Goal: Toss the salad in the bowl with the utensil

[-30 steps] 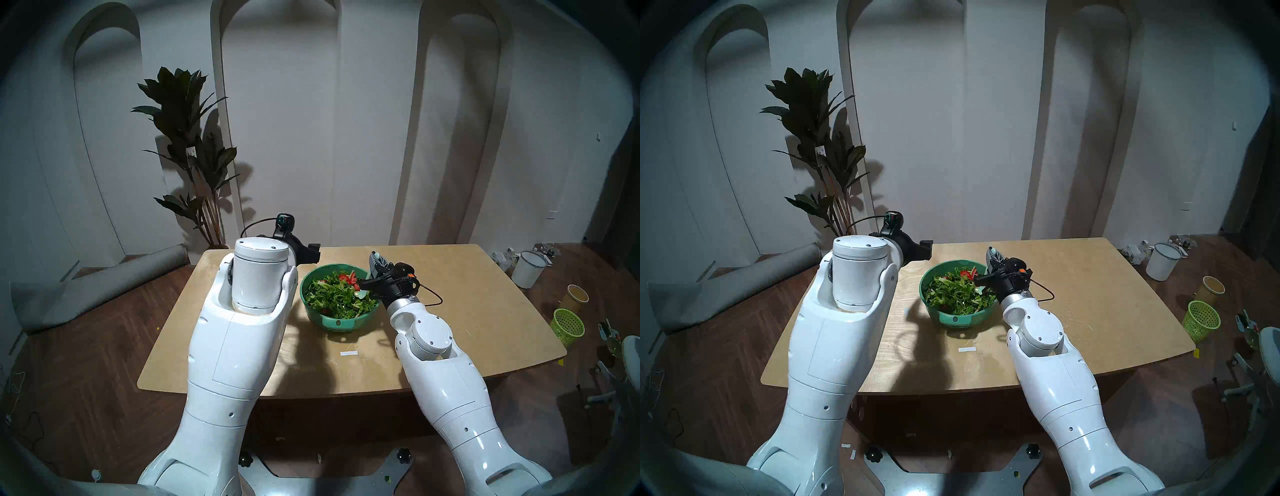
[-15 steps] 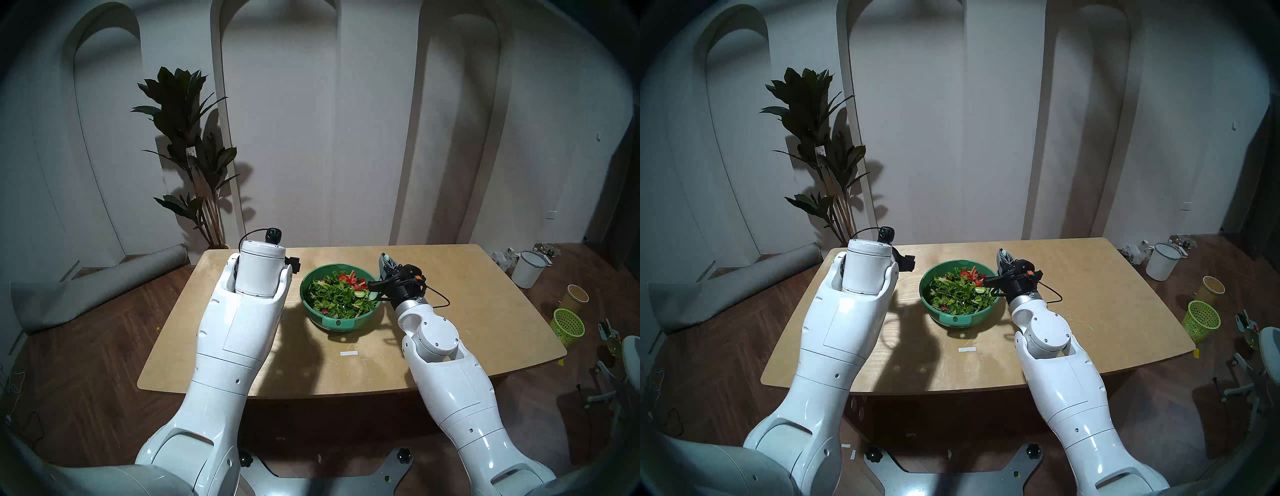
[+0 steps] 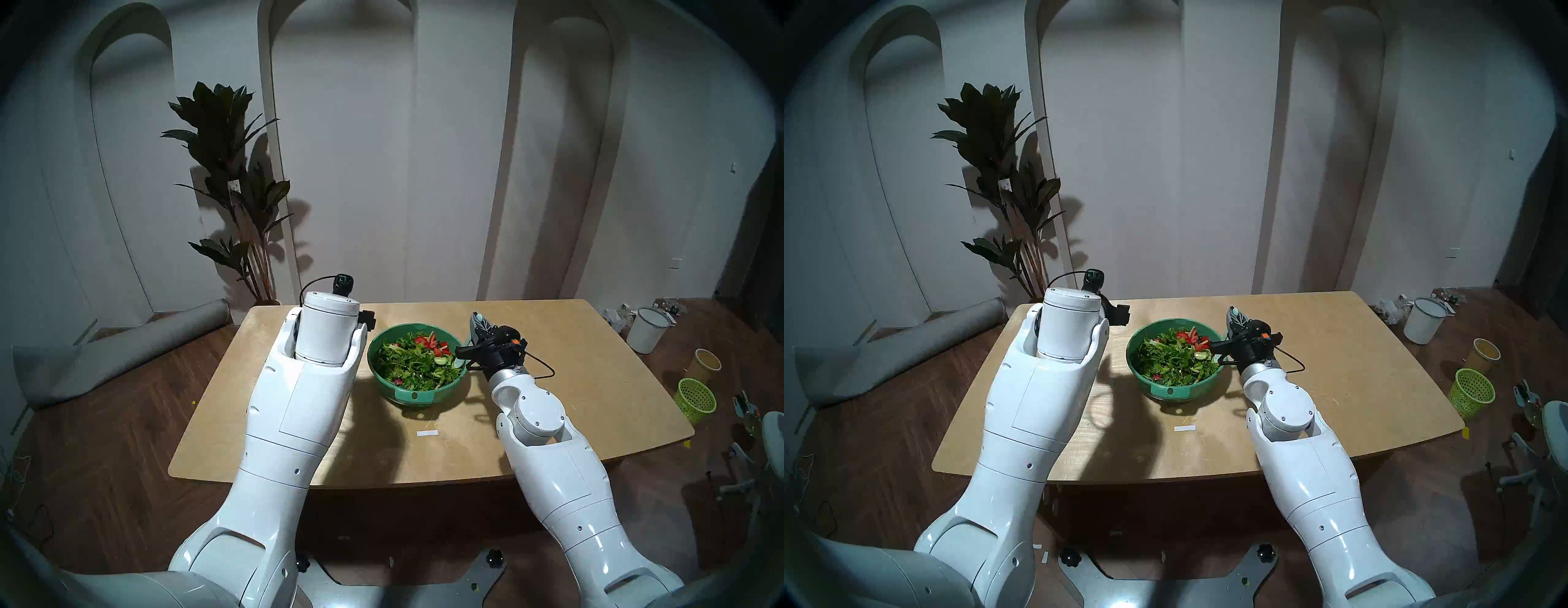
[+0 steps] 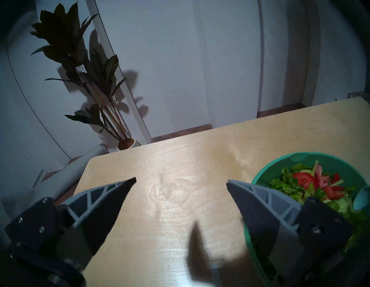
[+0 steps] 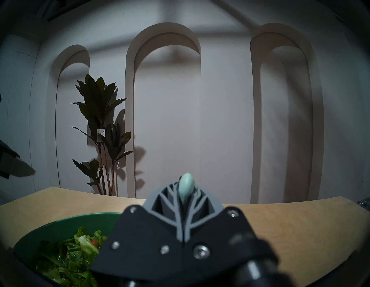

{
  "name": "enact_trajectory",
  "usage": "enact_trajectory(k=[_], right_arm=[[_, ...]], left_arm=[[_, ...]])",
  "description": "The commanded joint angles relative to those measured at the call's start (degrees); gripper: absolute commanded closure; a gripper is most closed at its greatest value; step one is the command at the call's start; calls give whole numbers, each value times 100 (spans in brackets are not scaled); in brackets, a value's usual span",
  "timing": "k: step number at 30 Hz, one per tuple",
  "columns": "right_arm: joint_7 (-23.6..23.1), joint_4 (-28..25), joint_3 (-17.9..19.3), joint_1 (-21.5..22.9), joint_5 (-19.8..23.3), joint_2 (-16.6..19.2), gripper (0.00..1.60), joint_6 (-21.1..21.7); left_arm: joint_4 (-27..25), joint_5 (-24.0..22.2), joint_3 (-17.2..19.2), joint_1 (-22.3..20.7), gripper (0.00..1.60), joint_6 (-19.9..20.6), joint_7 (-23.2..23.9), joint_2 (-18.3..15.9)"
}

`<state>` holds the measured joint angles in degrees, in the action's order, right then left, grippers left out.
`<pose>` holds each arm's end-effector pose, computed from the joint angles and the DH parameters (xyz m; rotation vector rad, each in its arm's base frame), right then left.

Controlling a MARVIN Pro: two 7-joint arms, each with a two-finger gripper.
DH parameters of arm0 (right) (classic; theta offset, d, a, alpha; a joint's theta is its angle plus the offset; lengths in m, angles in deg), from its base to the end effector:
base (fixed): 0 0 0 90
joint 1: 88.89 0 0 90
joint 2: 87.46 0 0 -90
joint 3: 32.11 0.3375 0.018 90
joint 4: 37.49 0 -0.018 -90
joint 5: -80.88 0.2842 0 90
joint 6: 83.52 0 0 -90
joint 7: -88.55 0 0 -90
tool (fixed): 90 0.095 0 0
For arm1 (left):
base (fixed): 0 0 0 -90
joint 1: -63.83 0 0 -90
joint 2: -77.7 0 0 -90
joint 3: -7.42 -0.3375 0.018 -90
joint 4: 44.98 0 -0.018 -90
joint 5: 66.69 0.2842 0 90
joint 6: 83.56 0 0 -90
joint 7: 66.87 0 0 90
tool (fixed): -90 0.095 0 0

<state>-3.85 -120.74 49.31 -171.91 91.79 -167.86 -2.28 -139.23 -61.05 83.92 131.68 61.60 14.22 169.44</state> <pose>0.4329 -0.0052 -0.3394 -1.9821 -0.1648 -2.2643 0.4827 -0.0751 -0.2390 -2.5289 0.2307 -1.5522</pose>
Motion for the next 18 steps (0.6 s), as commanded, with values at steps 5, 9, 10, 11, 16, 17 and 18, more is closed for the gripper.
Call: enact_trajectory(k=[5, 9, 10, 11, 16, 17, 18], right_arm=[[62, -102, 25, 9, -31, -18, 160, -120], [66, -93, 16, 4, -43, -22, 160, -176], [73, -91, 13, 3, -47, -29, 160, -189], [72, -88, 10, 5, -48, -35, 160, -207], [76, -32, -14, 8, -48, -83, 160, -314], [69, -12, -26, 9, -47, -96, 160, -337], [65, -5, -42, 7, -51, -113, 160, -365]], left_arm=[[-953, -15, 40, -145, 0, -17, 101, 69], [-1245, -13, 52, 1, 0, -17, 161, 44], [-1357, -13, 56, 61, 0, -17, 183, 31], [-1407, -12, 58, 89, 0, -17, 196, 26], [-1806, -5, 74, 328, 0, -17, 292, -23], [-1852, -1, 77, 361, 0, -17, 309, -30], [-1899, 2, 80, 396, 0, -17, 328, -38]])
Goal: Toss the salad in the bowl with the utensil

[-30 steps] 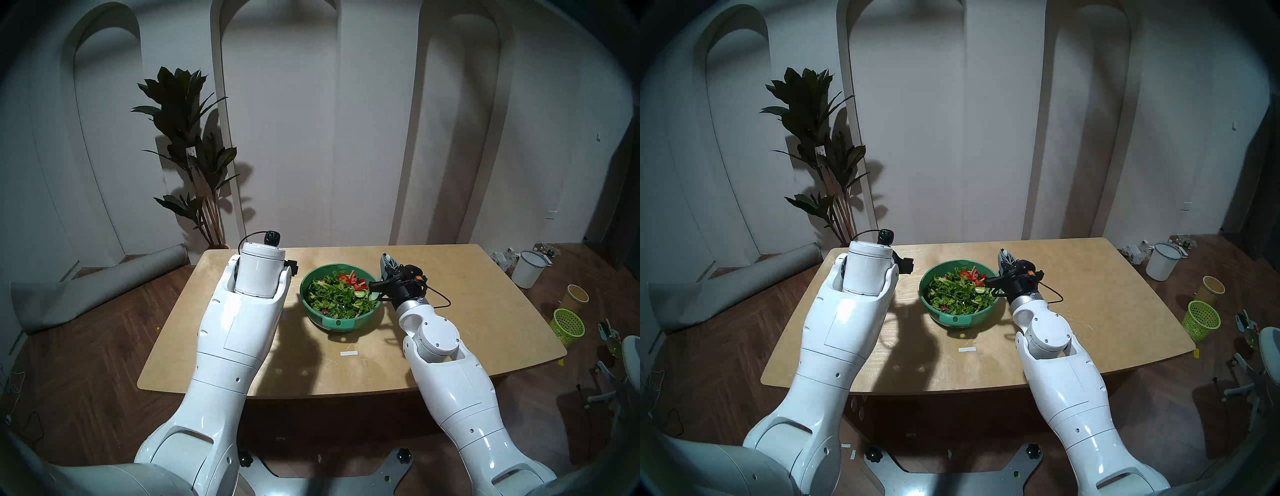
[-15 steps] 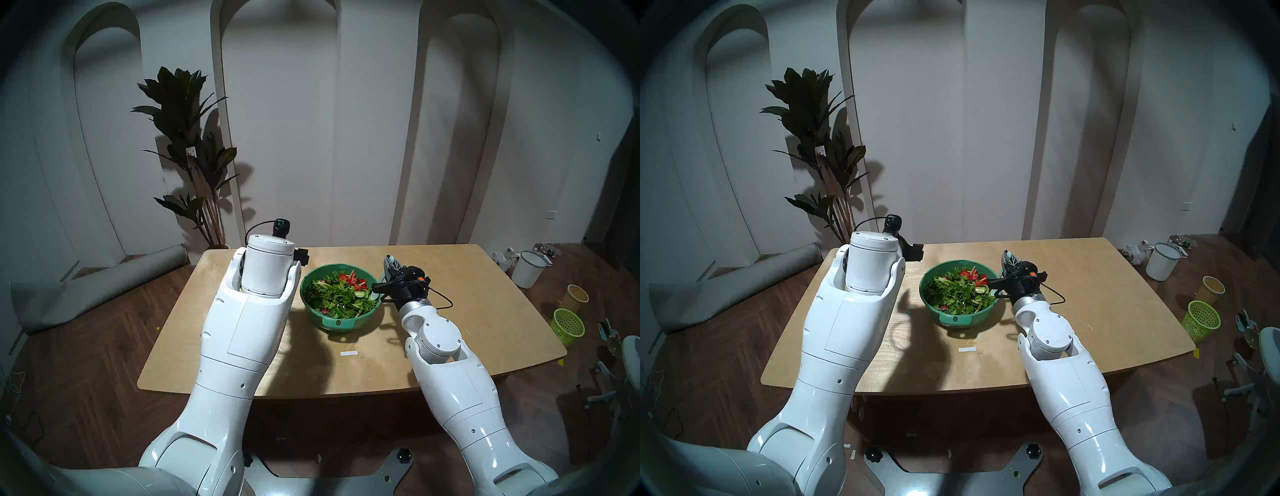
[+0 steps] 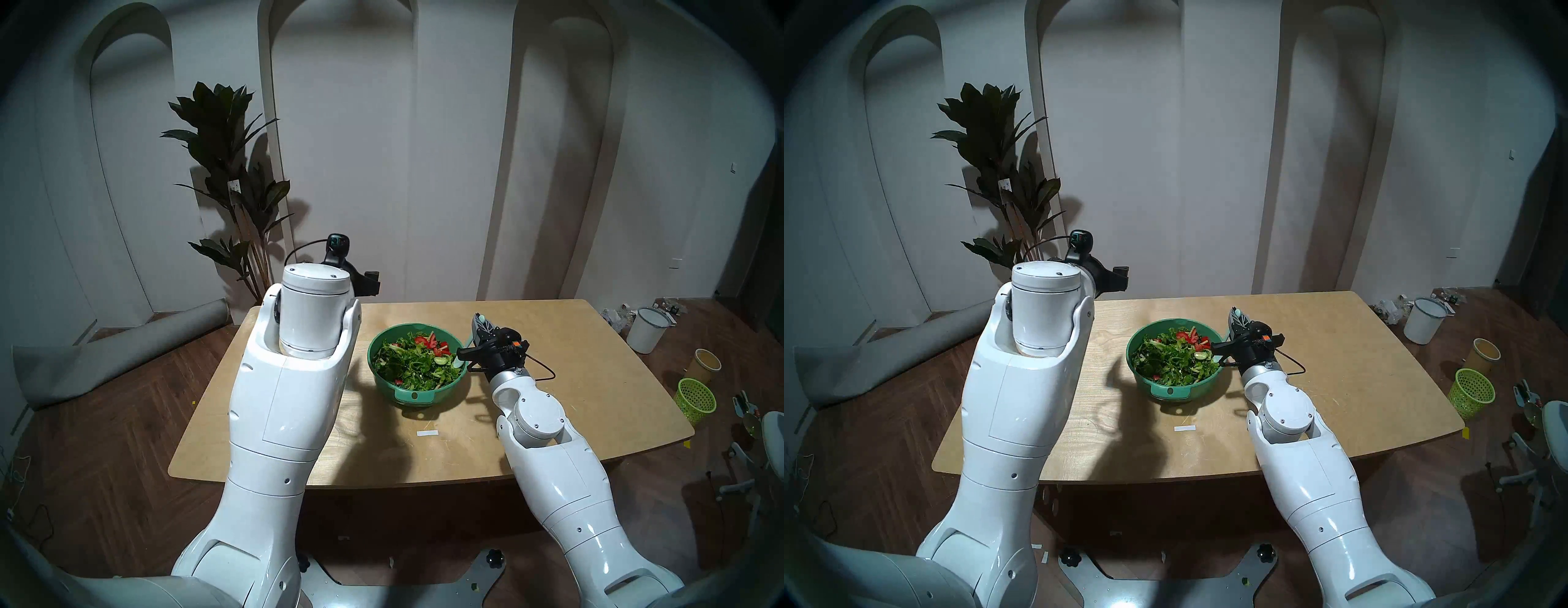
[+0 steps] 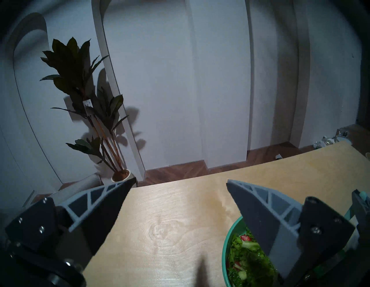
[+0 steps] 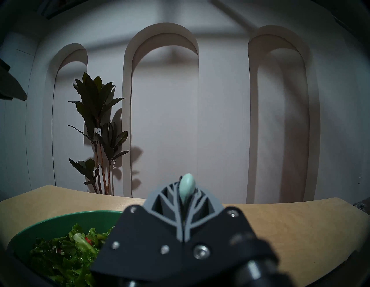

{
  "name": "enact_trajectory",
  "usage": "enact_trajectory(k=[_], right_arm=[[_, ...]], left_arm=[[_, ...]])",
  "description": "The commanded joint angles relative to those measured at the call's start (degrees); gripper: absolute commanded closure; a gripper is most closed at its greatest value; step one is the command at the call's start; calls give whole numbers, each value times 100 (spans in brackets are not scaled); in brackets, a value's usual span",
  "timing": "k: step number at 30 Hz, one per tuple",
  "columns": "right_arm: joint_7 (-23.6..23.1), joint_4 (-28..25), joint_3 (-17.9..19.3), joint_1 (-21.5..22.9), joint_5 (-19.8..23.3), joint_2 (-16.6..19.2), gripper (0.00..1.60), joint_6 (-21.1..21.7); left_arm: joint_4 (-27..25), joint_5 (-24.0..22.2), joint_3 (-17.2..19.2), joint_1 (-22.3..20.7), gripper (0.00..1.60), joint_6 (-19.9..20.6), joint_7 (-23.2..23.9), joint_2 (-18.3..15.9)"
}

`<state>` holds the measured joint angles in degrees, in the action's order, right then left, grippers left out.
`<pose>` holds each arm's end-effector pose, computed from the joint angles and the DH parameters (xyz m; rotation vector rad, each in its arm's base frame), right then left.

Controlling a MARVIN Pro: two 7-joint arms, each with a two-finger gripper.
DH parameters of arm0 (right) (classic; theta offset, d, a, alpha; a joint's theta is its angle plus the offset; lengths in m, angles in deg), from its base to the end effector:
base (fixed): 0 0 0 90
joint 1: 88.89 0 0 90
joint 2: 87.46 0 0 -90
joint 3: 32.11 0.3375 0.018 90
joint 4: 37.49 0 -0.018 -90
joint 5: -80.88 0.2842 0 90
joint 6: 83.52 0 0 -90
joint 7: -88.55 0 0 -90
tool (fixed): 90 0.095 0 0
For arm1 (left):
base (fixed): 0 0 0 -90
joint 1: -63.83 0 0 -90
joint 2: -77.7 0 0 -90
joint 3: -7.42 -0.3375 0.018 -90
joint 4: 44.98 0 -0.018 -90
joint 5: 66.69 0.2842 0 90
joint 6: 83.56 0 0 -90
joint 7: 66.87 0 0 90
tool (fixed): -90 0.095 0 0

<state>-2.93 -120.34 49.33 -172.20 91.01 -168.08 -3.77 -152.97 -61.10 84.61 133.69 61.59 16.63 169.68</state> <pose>0.4311 -0.0057 -0.3418 -1.9764 -0.1562 -2.2921 0.4515 -0.0750 -0.1754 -2.4258 0.2033 -1.8378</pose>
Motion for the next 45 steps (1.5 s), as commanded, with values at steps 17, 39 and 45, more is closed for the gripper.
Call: enact_trajectory(k=[17, 39, 45], right_arm=[[13, -108, 9, -135, -10, -31, 160, -494], [18, -53, 5, -272, -40, -28, 160, -535], [15, -46, -10, -266, -59, -30, 160, -540]], left_arm=[[-593, 9, -59, 468, 65, -16, 514, -323], [7, 388, -564, -175, 0, -16, 969, -745], [232, 461, -584, -304, 0, -16, 1094, -859]])
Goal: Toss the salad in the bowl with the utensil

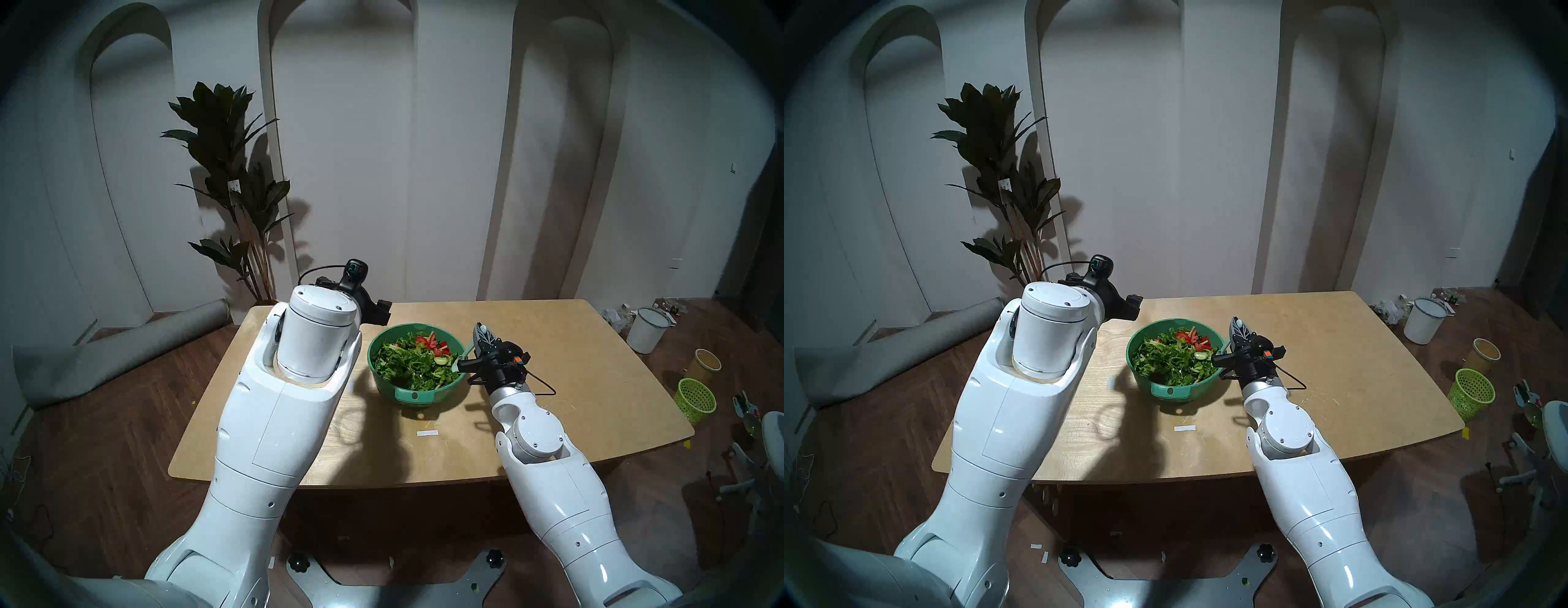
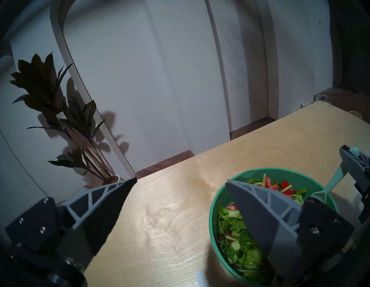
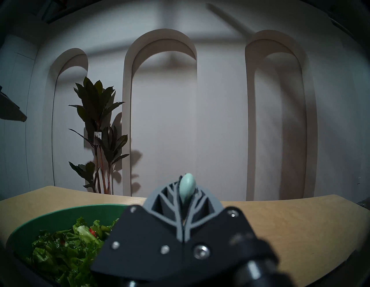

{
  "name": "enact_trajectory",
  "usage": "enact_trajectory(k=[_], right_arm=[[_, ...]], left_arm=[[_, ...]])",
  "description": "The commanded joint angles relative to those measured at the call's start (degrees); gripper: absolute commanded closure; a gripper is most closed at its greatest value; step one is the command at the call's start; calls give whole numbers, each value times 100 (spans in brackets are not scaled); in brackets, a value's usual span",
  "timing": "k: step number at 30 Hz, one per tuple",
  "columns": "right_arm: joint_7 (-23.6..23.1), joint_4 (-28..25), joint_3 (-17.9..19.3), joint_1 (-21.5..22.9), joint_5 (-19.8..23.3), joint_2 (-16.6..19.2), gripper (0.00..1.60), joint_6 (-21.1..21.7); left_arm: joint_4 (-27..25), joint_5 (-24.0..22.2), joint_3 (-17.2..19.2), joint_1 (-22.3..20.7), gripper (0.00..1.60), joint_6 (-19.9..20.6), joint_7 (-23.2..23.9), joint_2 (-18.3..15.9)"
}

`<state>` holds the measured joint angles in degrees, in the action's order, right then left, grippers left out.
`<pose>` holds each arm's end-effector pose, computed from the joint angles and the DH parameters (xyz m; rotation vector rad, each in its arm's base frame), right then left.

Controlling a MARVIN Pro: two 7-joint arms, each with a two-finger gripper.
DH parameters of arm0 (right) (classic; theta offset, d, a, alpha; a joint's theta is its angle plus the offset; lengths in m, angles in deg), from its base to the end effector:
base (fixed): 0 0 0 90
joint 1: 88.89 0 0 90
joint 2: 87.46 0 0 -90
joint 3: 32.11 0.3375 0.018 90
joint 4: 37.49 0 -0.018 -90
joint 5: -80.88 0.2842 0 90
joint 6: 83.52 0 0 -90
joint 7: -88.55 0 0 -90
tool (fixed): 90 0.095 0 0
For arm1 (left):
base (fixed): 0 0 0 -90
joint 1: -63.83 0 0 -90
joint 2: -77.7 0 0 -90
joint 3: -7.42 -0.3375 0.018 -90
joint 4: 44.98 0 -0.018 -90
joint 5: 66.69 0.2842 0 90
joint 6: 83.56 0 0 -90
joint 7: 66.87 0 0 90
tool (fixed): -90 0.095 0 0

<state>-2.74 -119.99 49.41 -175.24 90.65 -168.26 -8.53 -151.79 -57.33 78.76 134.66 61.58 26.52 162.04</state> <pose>0.4113 -0.0058 -0.3586 -1.9484 -0.1451 -2.3172 0.4448 -0.0783 -0.2060 -2.4217 0.5615 -1.7236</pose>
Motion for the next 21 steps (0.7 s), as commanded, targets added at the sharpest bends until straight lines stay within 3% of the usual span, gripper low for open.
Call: enact_trajectory(k=[1, 10, 21], right_arm=[[-5, -78, -21, 42, -32, -7, 160, -63], [-5, -34, -51, 51, -100, -8, 160, -59], [6, 38, -93, 71, -208, 5, 160, -50]], left_arm=[[160, 84, -7, -415, 0, -14, 140, -103], [672, 125, -2, -622, 0, -14, 348, -165], [989, 57, 23, -800, 0, -14, 628, -8]])
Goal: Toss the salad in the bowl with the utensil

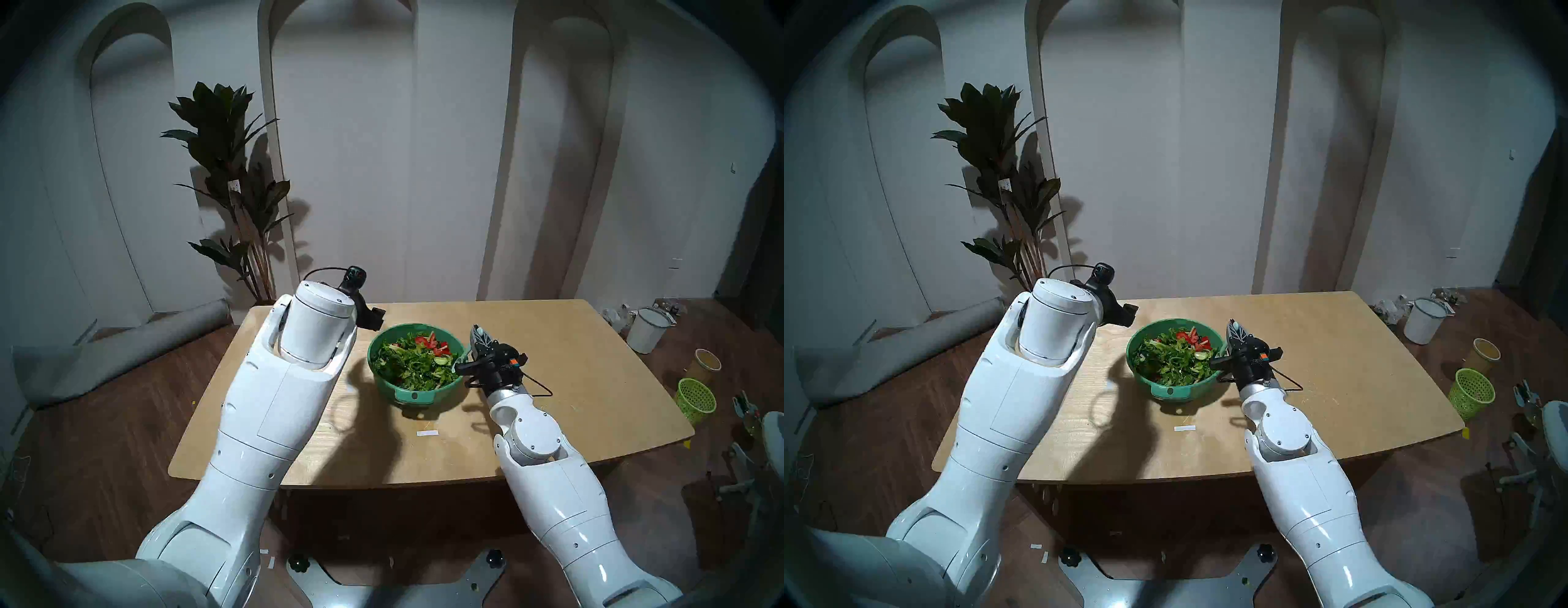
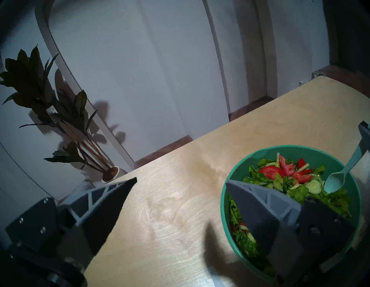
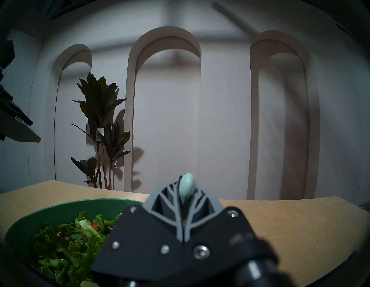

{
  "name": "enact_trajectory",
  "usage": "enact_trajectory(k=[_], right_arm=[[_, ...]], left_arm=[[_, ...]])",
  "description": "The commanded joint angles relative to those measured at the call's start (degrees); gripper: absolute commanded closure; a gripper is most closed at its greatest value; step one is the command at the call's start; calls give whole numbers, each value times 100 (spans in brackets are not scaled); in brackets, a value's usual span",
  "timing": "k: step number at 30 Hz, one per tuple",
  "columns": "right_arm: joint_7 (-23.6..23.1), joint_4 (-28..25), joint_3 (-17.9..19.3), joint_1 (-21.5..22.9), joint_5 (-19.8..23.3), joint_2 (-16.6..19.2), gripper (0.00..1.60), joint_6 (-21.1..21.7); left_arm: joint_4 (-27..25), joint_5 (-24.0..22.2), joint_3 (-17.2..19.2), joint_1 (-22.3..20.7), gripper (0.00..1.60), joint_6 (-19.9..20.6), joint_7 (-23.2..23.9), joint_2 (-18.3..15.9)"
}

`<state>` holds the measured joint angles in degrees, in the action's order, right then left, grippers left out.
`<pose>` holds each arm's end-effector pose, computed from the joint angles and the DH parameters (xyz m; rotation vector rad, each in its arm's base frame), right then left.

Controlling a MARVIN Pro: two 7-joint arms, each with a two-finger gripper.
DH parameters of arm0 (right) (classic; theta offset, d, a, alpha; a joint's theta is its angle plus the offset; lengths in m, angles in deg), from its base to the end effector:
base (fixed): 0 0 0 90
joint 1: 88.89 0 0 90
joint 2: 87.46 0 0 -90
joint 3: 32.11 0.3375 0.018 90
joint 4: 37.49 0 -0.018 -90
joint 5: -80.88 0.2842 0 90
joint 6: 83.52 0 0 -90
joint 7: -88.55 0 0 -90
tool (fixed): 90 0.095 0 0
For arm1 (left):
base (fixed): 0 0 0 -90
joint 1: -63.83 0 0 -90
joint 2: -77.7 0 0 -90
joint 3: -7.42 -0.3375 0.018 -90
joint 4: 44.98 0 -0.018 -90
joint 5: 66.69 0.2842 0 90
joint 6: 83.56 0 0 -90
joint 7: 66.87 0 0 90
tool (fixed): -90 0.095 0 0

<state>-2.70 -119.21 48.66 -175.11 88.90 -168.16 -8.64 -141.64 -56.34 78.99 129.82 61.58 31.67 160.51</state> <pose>0.4110 -0.0017 -0.3634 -1.9656 -0.1974 -2.3145 0.4811 -0.0651 -0.2295 -2.4946 0.6343 -1.5667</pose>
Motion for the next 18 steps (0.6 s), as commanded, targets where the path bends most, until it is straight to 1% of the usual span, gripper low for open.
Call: enact_trajectory(k=[1, 9, 18], right_arm=[[4, -35, -25, 63, -46, -7, 160, -38], [20, 5, -56, 94, -121, -13, 160, -40], [45, 55, -82, 116, -204, -8, 160, -44]], left_arm=[[-6, -50, -5, -320, 0, -14, 146, 167], [68, -113, -43, -190, 0, -14, 293, 330], [250, -165, 5, -55, 0, -14, 344, 325]])
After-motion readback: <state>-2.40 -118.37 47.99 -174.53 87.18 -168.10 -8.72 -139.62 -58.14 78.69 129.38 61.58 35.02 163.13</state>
